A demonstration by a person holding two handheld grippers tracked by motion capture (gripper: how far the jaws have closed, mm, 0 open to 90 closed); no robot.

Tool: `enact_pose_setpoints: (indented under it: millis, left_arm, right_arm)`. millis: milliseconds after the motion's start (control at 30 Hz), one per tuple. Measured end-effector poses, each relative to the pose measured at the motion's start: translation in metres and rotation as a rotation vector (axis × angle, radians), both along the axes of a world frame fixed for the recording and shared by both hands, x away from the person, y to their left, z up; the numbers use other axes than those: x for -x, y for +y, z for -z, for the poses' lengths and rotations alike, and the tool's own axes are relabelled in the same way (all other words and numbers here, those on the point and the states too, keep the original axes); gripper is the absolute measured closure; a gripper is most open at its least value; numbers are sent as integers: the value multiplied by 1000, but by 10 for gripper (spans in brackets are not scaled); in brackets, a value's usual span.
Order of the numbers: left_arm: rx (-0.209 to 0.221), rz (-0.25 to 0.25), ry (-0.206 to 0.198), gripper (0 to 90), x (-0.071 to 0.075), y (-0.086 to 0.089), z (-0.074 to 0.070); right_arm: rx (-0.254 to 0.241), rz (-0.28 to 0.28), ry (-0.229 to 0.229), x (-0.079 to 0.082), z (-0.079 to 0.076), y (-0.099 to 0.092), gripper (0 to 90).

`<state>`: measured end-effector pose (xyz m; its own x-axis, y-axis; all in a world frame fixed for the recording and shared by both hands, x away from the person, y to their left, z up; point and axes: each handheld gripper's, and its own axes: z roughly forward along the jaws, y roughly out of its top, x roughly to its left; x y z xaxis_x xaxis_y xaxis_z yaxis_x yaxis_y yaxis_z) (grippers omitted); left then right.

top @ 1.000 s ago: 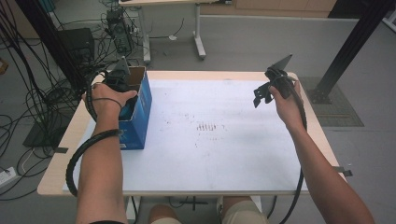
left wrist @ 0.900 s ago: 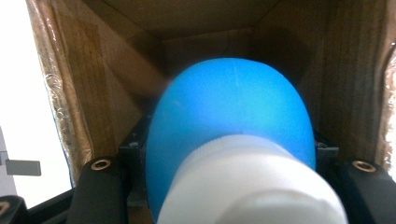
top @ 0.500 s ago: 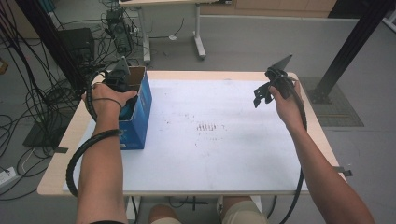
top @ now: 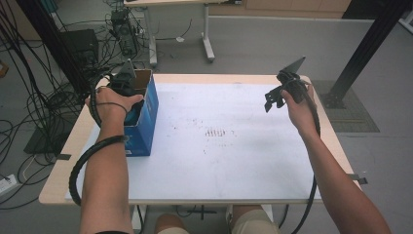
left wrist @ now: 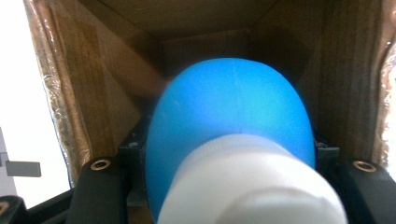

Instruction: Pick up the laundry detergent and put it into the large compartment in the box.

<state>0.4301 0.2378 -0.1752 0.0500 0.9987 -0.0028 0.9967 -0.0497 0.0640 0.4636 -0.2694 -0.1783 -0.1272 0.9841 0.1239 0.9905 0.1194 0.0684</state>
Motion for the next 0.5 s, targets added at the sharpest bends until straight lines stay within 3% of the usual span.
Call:
enact_pose_setpoints:
  millis: [500]
  left_arm:
    - [8, 7, -13, 333, 3, 2, -3]
  right_arm:
    - [-2, -4, -7, 1, -1, 2, 54]
